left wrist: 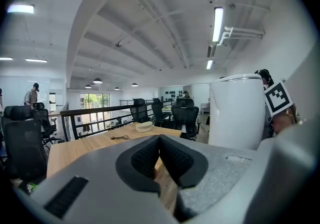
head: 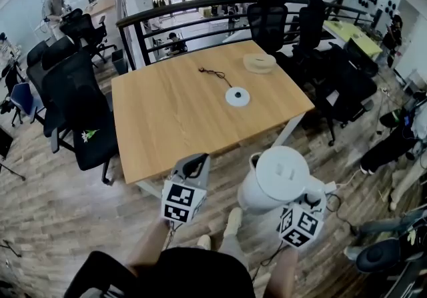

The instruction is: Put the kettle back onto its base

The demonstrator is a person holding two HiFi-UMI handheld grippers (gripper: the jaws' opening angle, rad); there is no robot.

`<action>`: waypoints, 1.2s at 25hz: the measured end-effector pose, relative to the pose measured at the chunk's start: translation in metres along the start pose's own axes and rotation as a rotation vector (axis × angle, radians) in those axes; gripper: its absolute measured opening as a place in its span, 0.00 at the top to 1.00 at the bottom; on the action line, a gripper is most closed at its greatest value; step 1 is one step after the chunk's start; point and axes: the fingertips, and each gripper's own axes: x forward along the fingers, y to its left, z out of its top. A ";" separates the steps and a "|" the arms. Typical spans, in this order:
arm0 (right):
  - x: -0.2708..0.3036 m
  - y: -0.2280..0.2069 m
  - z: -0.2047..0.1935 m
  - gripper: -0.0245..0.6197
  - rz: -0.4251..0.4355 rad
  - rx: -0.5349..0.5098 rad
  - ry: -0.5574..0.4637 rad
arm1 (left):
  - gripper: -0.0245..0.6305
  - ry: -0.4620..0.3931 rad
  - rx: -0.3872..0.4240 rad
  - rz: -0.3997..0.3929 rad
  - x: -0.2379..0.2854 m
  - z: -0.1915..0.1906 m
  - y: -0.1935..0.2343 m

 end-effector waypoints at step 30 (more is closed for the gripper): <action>0.271 -0.019 0.009 0.88 0.200 -0.019 0.047 | 0.96 0.069 -0.066 0.170 0.215 0.023 0.030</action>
